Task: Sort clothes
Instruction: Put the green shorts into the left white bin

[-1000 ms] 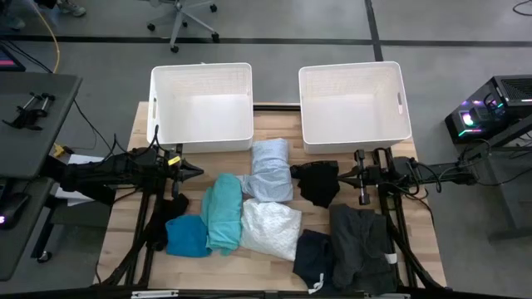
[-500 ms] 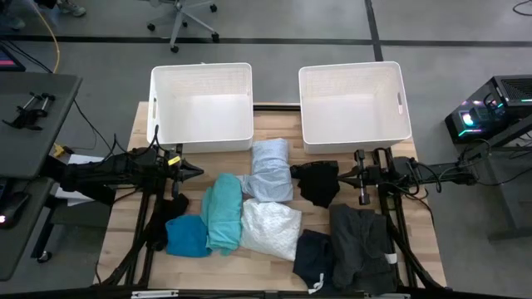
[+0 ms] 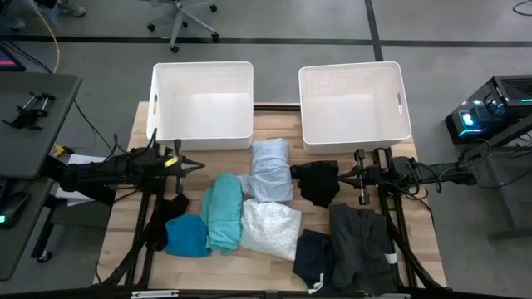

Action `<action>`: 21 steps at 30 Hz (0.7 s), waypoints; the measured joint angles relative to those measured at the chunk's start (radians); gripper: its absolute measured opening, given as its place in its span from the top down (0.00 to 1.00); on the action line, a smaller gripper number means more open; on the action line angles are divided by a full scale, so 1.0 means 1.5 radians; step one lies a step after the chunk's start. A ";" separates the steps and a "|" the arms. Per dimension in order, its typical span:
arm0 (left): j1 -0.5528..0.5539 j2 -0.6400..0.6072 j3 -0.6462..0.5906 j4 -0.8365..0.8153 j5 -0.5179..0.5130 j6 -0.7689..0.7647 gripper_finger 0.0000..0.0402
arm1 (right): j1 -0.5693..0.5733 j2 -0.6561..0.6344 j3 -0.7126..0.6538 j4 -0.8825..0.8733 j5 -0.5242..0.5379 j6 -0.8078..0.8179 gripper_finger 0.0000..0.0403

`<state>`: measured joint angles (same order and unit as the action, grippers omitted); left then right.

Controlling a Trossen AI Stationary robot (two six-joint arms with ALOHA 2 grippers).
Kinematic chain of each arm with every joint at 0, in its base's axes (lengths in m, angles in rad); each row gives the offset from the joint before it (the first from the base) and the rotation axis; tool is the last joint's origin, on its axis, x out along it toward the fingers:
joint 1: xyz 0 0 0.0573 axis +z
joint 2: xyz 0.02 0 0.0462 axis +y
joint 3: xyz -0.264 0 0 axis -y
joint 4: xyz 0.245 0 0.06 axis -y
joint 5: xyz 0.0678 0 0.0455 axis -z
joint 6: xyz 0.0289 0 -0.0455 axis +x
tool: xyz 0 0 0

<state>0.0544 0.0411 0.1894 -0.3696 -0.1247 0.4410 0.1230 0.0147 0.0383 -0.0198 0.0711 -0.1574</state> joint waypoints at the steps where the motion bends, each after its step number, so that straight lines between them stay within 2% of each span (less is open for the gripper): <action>1: 0.000 0.001 0.000 0.018 0.004 0.020 0.98 | 0.000 0.000 0.000 0.000 0.000 0.000 1.00; 4: 0.000 0.004 0.000 0.083 0.053 -0.029 0.98 | 0.000 0.000 0.000 0.000 0.000 0.000 1.00; 8: -0.002 0.004 0.000 0.166 0.107 -0.256 0.98 | 0.000 0.000 0.000 -0.002 0.000 0.000 1.00; 15: -0.002 0.004 0.000 0.222 0.108 -0.525 0.98 | 0.000 0.000 0.000 -0.005 0.000 0.000 1.00; 18: -0.002 0.004 0.000 0.242 0.109 -0.672 0.98 | 0.000 0.000 0.000 -0.005 0.000 0.000 1.00; 21: -0.002 0.004 0.000 0.300 0.081 -0.795 0.98 | 0.000 0.000 0.000 -0.005 0.000 0.000 1.00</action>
<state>0.0509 0.0479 0.1898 0.0799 -0.0029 -0.7510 0.1230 0.0147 0.0381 -0.0280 0.0714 -0.1577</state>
